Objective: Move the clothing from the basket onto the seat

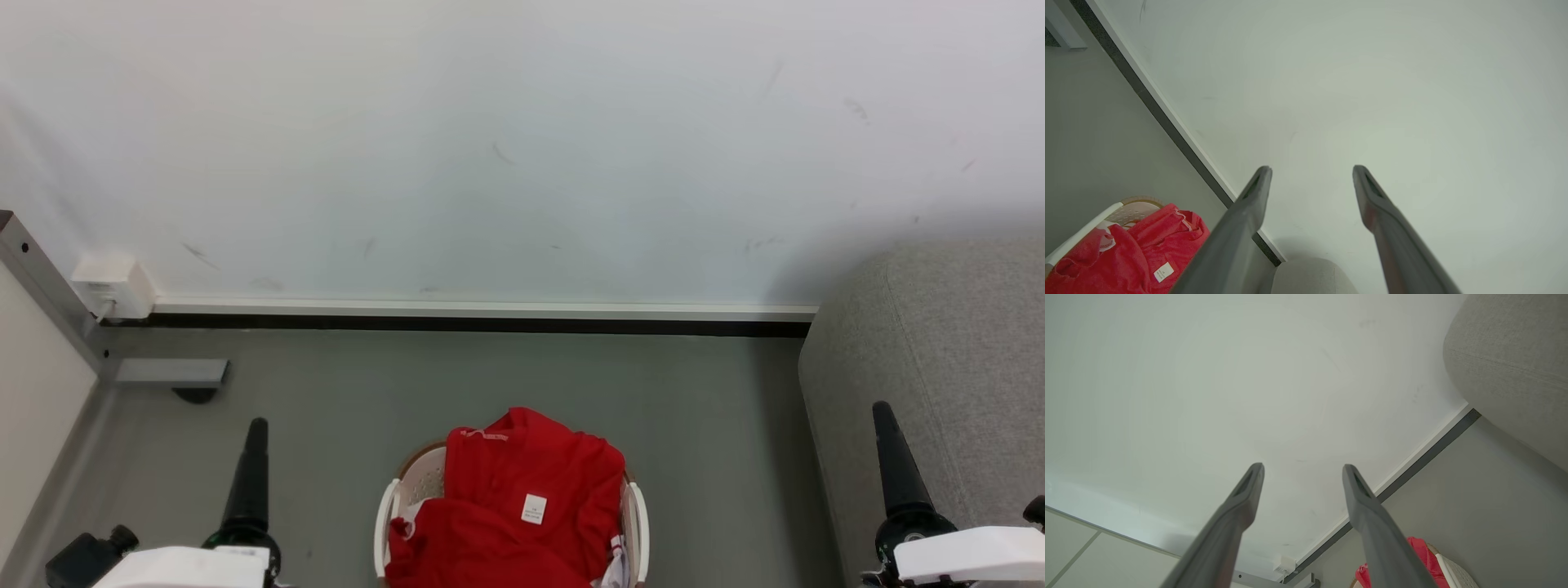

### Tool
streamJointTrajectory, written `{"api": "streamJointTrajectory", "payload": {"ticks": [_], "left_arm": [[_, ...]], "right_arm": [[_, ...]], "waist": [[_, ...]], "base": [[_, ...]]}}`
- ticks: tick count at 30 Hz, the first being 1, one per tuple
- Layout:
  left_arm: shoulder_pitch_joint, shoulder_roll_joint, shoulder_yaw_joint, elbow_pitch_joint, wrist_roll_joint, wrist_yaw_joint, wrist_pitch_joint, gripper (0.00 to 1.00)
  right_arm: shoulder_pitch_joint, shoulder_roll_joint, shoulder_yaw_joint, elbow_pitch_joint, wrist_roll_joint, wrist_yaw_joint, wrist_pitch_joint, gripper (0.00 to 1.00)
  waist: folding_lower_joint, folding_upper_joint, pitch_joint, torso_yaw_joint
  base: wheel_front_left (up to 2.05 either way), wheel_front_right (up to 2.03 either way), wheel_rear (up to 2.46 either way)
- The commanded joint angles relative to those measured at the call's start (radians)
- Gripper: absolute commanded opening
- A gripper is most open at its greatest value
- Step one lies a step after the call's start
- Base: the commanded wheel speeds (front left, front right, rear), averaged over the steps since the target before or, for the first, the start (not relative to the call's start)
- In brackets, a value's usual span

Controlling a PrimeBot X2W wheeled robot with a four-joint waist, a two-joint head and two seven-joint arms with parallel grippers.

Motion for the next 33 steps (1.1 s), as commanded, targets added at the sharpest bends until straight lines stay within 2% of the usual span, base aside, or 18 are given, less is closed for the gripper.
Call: {"api": "streamJointTrajectory", "payload": {"ticks": [1,8,16,33], "left_arm": [[-0.024,0.007,0.000,-0.022,0.042,-0.003,-0.009,1.00],[-0.017,0.008,-0.026,-0.035,0.214,0.011,-0.034,1.00],[-0.016,0.009,-0.048,-0.037,0.396,0.050,-0.061,1.00],[0.000,0.031,-0.081,-0.034,0.642,0.099,-0.110,1.00]], "right_arm": [[-0.032,-0.016,0.010,-0.021,-0.032,-0.001,-0.009,1.00],[-0.039,-0.035,0.057,-0.026,-0.176,-0.001,-0.034,1.00],[-0.042,-0.043,0.074,-0.015,-0.345,-0.001,-0.061,1.00],[-0.040,-0.047,0.110,-0.016,-0.569,-0.001,-0.111,1.00]], "waist": [[0.0000,0.0000,0.000,0.000],[0.0000,0.0000,-0.002,0.001],[0.0000,0.0000,-0.005,0.004],[0.0000,0.0000,-0.014,0.006]], "base": [[0.00,0.00,0.00],[0.00,0.00,0.00],[0.00,0.00,0.00],[0.00,0.00,0.00]]}}
